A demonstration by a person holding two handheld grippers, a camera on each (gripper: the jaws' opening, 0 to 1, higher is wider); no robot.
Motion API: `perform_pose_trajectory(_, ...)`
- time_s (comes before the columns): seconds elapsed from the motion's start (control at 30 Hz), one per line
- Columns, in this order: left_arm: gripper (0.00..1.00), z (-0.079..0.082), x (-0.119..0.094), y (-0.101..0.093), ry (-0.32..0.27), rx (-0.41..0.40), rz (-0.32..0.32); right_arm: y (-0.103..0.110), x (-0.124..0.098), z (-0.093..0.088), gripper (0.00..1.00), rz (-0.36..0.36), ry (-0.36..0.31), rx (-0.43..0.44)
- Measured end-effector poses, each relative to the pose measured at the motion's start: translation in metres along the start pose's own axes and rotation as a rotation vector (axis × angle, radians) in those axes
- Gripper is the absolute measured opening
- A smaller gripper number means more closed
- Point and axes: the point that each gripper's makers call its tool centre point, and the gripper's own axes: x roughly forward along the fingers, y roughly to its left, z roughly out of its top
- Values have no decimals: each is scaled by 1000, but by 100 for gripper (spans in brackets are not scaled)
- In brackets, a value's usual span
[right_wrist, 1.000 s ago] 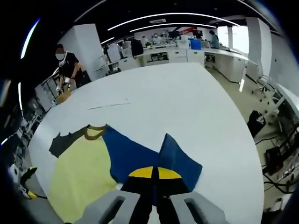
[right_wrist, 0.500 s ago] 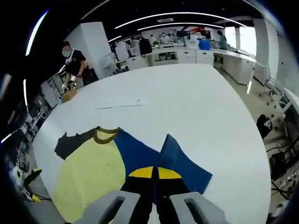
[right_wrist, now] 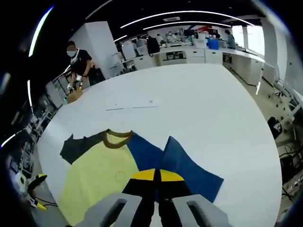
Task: Fold the garment on the visible template until the final outline fits inside the template.
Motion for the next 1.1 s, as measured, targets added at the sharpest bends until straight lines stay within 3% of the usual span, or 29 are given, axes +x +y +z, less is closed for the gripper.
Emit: perform_pose_trajectory(1.1, 97, -4, 1, 5, 13, -5, 10, 105, 38, 18, 0, 127, 41, -138)
